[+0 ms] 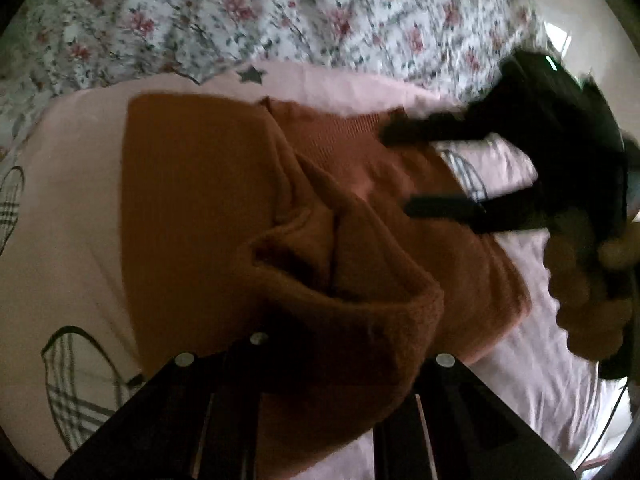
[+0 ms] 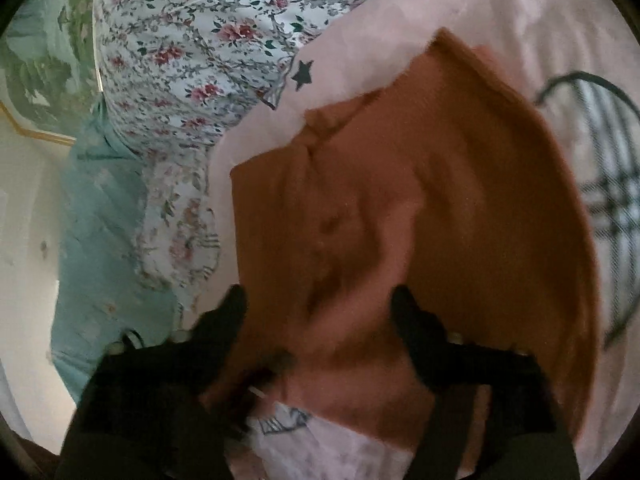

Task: Fold small clothes
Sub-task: 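Grasp the folded sweater edge with the right gripper and lift it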

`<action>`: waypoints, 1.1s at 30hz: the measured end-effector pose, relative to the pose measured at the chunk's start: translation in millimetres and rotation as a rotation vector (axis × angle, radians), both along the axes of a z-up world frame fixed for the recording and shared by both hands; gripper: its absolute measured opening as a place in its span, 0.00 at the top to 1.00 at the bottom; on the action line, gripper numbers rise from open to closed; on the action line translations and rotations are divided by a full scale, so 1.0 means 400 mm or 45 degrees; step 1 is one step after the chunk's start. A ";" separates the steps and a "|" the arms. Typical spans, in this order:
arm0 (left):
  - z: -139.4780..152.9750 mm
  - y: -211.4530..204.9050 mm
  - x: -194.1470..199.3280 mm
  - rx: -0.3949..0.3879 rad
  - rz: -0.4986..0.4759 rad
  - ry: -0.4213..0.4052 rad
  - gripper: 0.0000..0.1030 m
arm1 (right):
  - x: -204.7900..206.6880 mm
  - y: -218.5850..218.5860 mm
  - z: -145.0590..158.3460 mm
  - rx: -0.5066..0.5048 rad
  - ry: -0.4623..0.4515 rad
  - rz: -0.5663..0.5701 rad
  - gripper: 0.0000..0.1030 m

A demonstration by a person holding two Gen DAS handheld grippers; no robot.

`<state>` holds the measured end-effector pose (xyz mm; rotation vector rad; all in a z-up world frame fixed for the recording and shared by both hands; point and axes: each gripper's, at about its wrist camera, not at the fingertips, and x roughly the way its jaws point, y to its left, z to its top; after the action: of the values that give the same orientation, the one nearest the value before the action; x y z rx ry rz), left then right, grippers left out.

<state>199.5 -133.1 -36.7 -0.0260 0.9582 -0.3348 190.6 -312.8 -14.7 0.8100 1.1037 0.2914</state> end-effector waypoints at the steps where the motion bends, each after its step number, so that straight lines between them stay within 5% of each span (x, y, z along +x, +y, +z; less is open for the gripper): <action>1: -0.002 0.002 0.002 -0.012 0.005 0.004 0.89 | 0.020 0.009 -0.012 -0.004 0.014 0.015 0.24; 6: 0.008 0.014 -0.013 0.004 0.003 -0.016 0.89 | 0.124 0.102 -0.068 -0.036 0.039 0.147 0.26; 10: 0.029 -0.001 -0.025 0.035 -0.019 -0.036 0.89 | 0.179 0.176 -0.069 -0.203 0.027 0.248 0.84; 15: 0.132 -0.021 -0.045 -0.110 -0.101 -0.126 0.88 | 0.127 0.135 0.108 -0.202 -0.251 0.244 0.86; 18: 0.151 -0.077 -0.033 -0.218 -0.180 -0.115 0.88 | 0.086 0.049 0.163 -0.236 -0.296 0.186 0.86; 25: 0.030 -0.234 0.014 -0.246 -0.280 0.045 0.86 | 0.035 -0.134 0.057 -0.380 -0.108 0.063 0.86; 33: -0.010 -0.253 0.006 -0.237 -0.275 0.098 0.86 | 0.033 -0.161 0.006 -0.390 -0.084 0.091 0.86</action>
<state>202.1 -234.4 -40.7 -0.1064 1.0056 -0.6255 203.8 -377.0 -12.4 0.4861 1.0847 0.2006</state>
